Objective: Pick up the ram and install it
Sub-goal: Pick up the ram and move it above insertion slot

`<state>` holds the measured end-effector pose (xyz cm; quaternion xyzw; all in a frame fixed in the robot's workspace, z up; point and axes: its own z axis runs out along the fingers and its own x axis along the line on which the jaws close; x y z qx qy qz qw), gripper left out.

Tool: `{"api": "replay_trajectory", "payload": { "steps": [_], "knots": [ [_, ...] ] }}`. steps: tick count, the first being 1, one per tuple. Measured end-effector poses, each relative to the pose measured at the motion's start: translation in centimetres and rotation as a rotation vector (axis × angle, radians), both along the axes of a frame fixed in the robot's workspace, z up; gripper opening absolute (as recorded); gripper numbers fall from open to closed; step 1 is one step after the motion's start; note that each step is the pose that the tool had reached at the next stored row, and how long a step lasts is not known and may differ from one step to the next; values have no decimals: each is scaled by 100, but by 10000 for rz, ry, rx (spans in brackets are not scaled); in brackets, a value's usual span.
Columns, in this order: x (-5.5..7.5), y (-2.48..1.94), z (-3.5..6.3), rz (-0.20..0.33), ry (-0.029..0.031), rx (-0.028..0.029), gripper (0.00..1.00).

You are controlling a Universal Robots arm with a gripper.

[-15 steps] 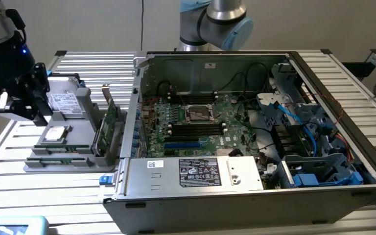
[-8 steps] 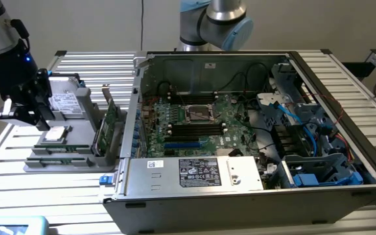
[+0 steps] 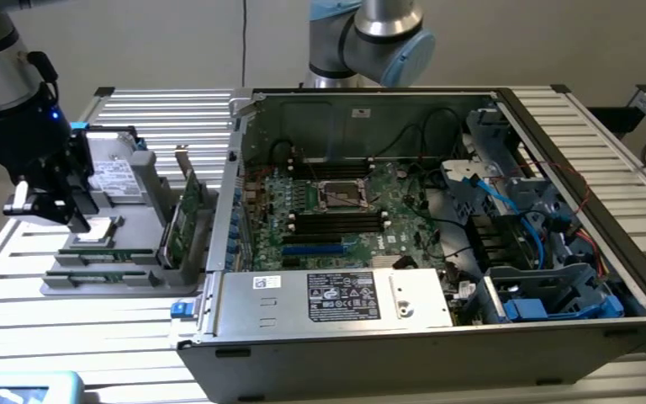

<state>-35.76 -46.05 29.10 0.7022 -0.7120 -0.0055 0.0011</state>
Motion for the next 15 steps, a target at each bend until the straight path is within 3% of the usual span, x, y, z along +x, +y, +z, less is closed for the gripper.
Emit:
{"api": "replay_trajectory", "payload": {
  "steps": [10,15],
  "knots": [
    [-9,-19,-181,2,-1,1,36],
    [-10,-81,-256,1,-2,1,36]
  ]
}}
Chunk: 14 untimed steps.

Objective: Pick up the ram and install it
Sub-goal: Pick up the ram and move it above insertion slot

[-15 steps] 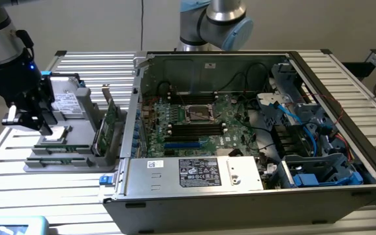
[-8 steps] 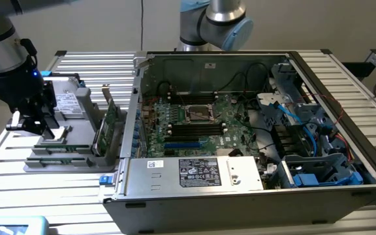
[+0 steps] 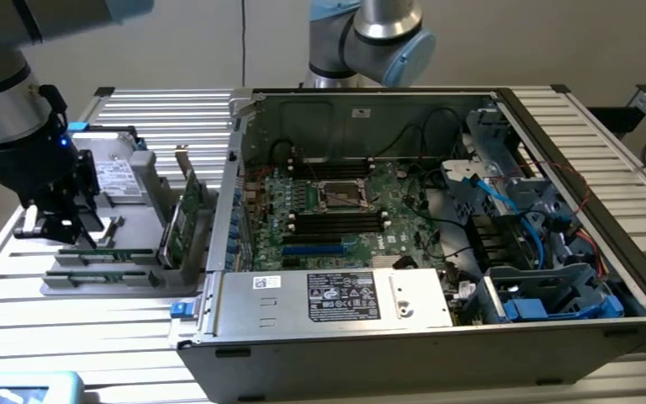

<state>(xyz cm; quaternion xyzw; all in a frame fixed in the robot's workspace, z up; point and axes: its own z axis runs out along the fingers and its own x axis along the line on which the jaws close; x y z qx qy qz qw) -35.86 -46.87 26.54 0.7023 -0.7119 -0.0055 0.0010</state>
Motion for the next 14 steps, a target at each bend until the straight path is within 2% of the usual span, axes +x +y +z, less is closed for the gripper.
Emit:
{"api": "replay_trajectory", "payload": {
  "steps": [7,14],
  "knots": [
    [-1,-6,-128,0,2,-5,36],
    [-3,-11,-214,-2,15,-8,36]
  ]
}}
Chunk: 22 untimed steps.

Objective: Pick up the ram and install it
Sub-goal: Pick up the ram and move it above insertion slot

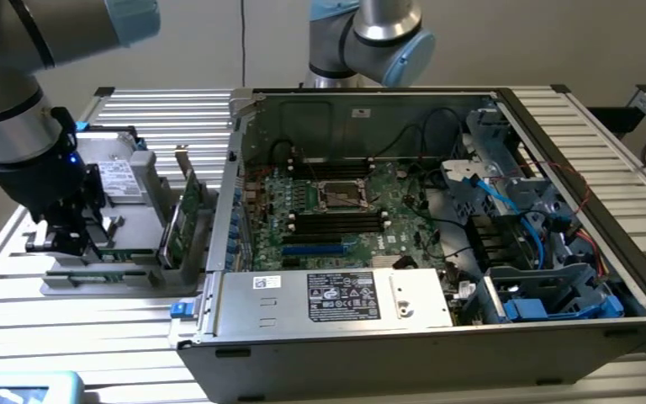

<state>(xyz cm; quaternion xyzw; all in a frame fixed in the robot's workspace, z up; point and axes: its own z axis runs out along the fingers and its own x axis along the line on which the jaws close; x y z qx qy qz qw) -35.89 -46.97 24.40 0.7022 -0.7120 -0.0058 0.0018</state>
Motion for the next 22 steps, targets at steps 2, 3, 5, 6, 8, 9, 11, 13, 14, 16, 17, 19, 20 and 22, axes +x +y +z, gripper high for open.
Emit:
{"api": "replay_trajectory", "payload": {
  "steps": [2,3,5,6,8,9,11,13,14,16,17,19,20,22],
  "knots": [
    [0,-6,-35,1,1,0,36],
    [0,-6,-53,0,2,0,36],
    [1,-12,-89,2,4,0,36],
    [2,-20,-108,4,10,0,36],
    [1,-28,-145,2,20,1,36],
    [0,-30,-163,2,28,0,36],
    [0,-32,-199,1,47,0,36],
    [1,-33,-234,2,63,0,36],
    [1,-33,-253,1,73,0,36],
    [0,-33,-289,2,94,-1,36],
    [1,-33,-308,1,99,-1,36],
    [1,-33,-344,1,107,1,36],
    [1,-33,-355,1,117,1,36],
    [1,-36,-368,2,138,-2,36]
  ]
}}
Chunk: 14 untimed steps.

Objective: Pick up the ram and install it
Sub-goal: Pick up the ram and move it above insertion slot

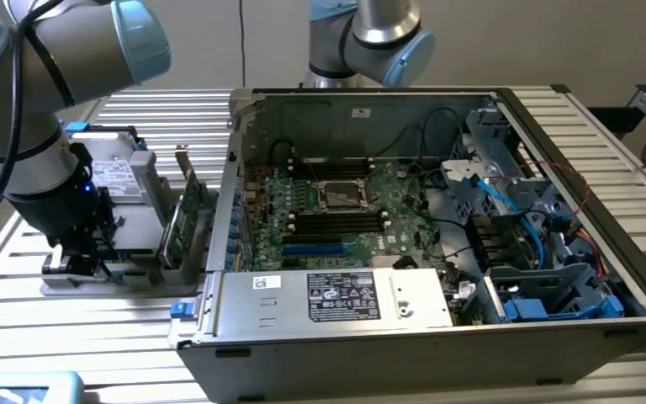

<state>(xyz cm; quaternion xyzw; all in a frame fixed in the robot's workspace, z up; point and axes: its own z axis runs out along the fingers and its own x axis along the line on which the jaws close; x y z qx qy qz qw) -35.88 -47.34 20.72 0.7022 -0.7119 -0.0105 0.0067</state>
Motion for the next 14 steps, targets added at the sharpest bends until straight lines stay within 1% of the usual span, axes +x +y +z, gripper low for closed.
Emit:
{"api": "replay_trajectory", "payload": {
  "steps": [3,10,14],
  "knots": [
    [13,-13,-8,-1,10,1,36],
    [18,-14,-58,-1,11,1,36],
    [21,-17,-70,-1,13,-1,36]
  ]
}}
